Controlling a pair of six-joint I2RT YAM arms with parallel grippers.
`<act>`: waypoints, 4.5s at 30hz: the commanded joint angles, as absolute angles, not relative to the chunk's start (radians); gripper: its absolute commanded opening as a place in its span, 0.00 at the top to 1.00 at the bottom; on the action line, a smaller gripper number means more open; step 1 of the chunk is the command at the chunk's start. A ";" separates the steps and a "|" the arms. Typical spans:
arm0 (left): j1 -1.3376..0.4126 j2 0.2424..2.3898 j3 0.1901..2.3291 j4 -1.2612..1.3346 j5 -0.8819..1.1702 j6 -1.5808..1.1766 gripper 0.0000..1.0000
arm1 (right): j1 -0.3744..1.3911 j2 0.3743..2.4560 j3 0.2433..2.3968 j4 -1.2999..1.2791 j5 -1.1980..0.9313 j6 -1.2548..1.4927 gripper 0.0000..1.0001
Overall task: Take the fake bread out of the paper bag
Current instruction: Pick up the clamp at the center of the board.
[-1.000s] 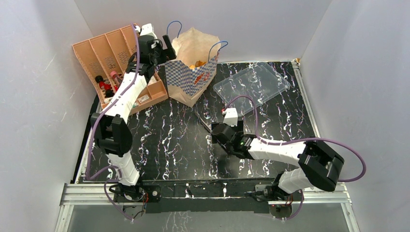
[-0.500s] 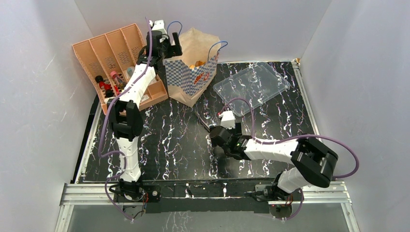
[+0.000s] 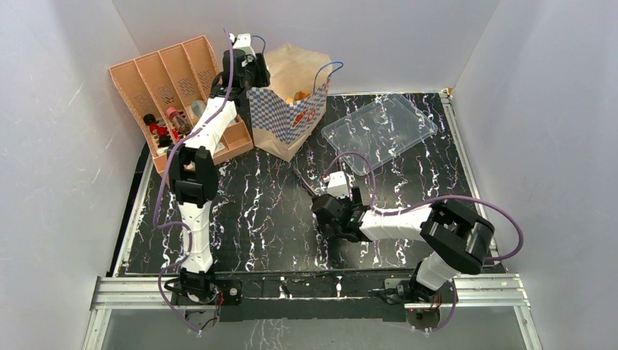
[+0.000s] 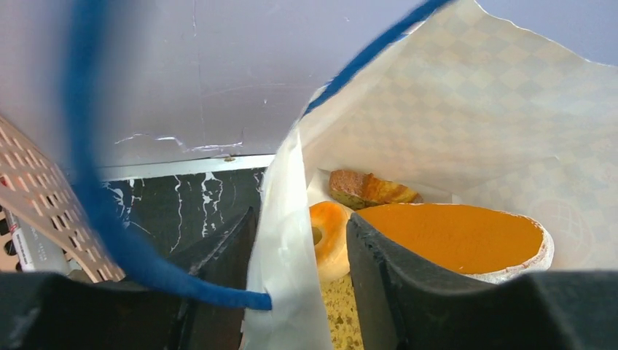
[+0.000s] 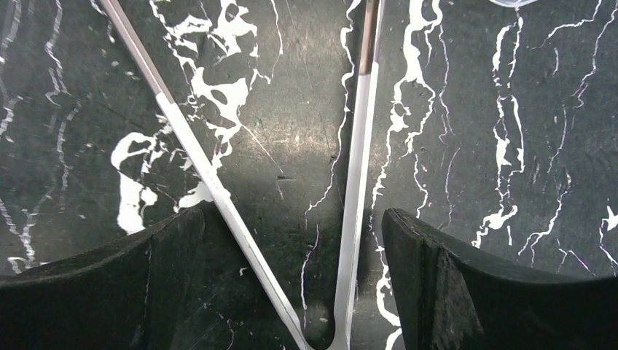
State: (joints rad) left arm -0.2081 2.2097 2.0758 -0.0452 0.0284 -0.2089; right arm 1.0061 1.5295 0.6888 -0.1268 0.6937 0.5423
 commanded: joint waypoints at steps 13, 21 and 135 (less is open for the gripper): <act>-0.178 2.167 1.904 0.218 0.253 -0.183 1.00 | 0.952 1.640 0.680 0.085 0.667 0.464 0.19; -0.176 2.083 1.731 0.456 0.328 -0.254 1.00 | 0.914 1.632 0.644 0.122 0.604 0.479 0.49; -0.479 2.053 1.830 0.818 -0.456 0.256 1.00 | 1.054 0.911 0.779 -0.785 0.972 0.903 0.78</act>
